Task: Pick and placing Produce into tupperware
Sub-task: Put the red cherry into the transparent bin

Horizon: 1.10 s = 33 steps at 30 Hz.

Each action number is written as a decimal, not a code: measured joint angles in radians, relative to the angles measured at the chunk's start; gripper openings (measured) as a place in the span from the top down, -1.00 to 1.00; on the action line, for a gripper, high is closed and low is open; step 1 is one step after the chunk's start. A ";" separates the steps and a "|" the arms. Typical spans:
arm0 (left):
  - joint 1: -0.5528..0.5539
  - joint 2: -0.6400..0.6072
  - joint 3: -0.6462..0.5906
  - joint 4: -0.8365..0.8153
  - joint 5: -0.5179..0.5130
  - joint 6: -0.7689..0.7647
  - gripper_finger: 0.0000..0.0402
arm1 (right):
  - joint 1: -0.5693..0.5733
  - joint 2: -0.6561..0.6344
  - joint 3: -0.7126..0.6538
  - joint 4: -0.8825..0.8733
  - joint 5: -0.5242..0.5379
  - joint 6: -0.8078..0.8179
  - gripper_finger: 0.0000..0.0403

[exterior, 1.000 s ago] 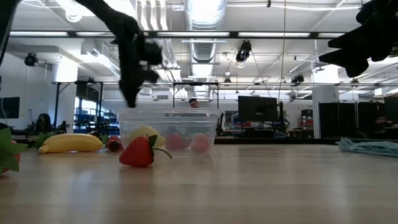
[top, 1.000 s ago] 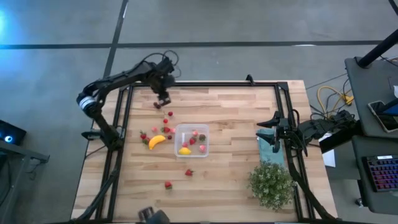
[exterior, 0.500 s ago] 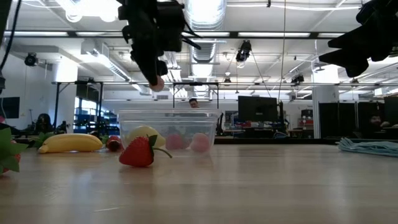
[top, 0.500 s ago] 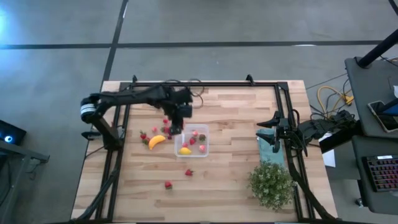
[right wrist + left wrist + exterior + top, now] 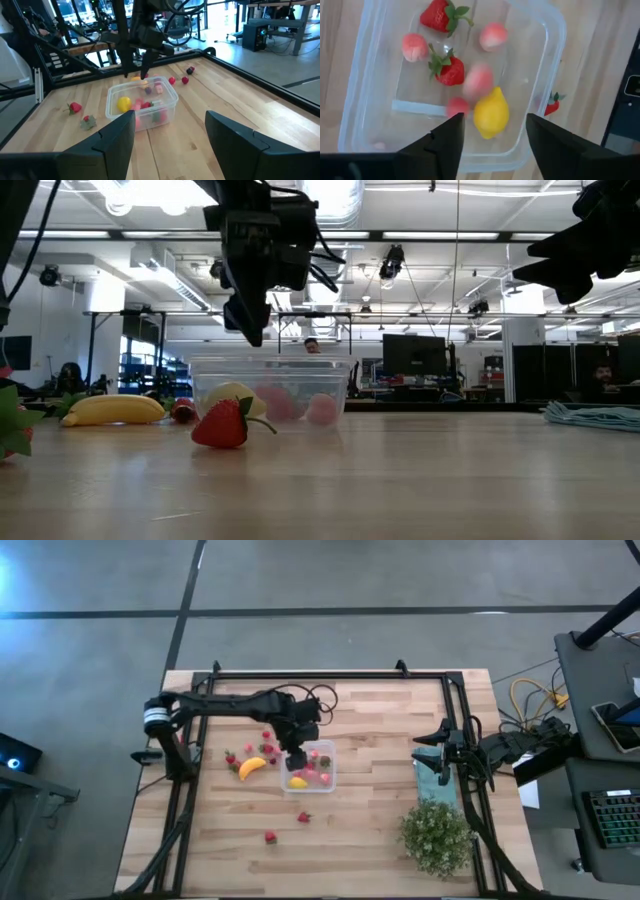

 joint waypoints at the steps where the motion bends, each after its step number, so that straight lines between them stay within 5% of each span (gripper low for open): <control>1: -0.001 -0.005 0.000 -0.004 -0.004 -0.019 -0.02 | 0.000 0.000 0.000 0.000 0.000 0.000 -0.16; 4: -0.001 -0.023 0.006 -0.051 -0.071 -0.040 -0.09 | 0.000 0.000 0.000 0.000 0.000 0.000 -0.16; 10: 0.095 -0.056 0.048 -0.346 -0.440 0.035 -0.10 | 0.000 0.000 0.000 0.000 0.000 0.000 -0.16; 14: 0.277 -0.055 0.011 -0.457 -0.407 -0.105 -0.10 | 0.000 0.000 0.000 0.000 0.000 0.000 -0.16; 20: 0.504 -0.053 -0.033 -0.328 -0.406 -0.150 -0.10 | 0.000 0.000 0.000 0.000 0.000 0.000 -0.16; 33: 0.700 0.010 -0.111 -0.145 -0.402 -0.145 -0.10 | 0.000 0.000 0.000 0.000 0.000 0.000 -0.16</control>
